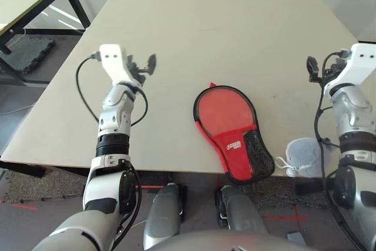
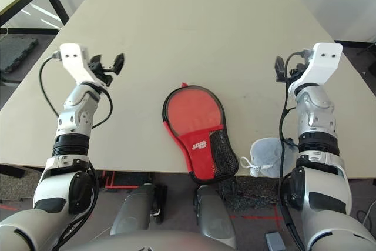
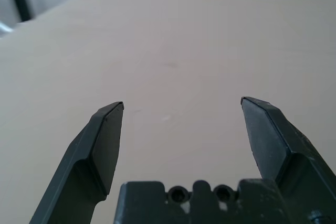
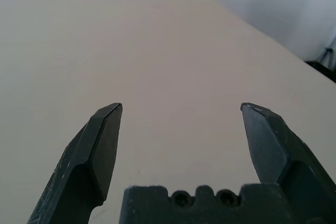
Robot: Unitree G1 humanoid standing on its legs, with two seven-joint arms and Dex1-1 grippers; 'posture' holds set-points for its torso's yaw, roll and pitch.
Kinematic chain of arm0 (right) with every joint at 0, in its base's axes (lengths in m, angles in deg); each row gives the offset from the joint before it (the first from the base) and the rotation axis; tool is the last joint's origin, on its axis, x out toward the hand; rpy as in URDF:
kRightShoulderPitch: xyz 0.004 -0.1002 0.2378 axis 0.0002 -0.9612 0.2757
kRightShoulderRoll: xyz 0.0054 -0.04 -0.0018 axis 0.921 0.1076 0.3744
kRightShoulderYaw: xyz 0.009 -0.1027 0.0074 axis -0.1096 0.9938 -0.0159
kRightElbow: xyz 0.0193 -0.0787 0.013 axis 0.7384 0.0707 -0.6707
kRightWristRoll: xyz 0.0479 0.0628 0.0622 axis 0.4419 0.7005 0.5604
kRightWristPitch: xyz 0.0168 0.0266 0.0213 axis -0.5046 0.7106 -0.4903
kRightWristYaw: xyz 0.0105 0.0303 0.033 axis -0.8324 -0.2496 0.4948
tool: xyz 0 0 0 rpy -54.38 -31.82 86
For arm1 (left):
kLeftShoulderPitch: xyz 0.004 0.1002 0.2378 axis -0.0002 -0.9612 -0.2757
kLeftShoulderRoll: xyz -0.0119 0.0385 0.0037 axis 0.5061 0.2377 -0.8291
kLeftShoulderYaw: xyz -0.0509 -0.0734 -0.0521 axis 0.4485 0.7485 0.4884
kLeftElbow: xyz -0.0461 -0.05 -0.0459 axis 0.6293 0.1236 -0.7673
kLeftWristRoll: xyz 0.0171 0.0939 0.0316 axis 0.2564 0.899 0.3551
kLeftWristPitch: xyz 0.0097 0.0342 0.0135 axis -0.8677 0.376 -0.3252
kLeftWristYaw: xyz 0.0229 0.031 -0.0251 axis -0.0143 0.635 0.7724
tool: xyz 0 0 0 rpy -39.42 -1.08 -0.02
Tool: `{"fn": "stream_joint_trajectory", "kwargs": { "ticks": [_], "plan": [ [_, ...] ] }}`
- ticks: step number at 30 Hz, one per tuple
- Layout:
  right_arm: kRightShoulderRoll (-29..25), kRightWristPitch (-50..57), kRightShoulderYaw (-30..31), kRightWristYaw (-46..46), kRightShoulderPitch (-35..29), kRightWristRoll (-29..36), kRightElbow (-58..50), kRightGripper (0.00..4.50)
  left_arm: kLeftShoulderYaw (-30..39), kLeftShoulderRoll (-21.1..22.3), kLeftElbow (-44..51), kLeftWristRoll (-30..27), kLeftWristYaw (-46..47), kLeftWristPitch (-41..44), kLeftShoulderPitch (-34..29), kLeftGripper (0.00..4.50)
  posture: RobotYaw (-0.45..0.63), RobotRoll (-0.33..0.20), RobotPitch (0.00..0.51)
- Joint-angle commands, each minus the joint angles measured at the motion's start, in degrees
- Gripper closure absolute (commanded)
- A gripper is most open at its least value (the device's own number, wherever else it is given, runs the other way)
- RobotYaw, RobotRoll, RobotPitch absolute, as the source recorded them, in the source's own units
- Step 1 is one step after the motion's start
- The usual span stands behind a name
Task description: Store the ping-pong paddle in its case and zip it.
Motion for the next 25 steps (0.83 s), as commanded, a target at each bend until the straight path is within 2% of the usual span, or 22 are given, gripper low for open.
{"fn": "stream_joint_trajectory", "kwargs": {
  "ticks": [1,7,12,25],
  "plan": [
    [0.0,-3.7,-2.2,-4.4,1.4,0.0,4.2,0.04,-0.3,0.4,-3.3,1.7,3.1,-4.4,-1.4,0.0,0.03,0.0,0.107],
    [-1.0,-5.1,-3.6,-6.9,2.3,0.6,8.8,0.04,-0.7,0.4,-4.0,2.4,5.5,-6.3,-2.8,0.0,0.02,0.0,0.107],
    [-1.0,-5.4,-4.2,-6.1,2.6,1.0,10.3,0.04,-0.8,-0.2,-0.7,2.6,7.9,-7.2,-5.3,0.0,0.03,0.0,0.099],
    [0.4,-6.1,-3.8,-3.5,3.9,1.5,10.6,0.04,-1.1,0.3,-2.3,2.6,8.1,-8.2,-4.6,0.0,0.04,0.0,0.087]
  ]
}}
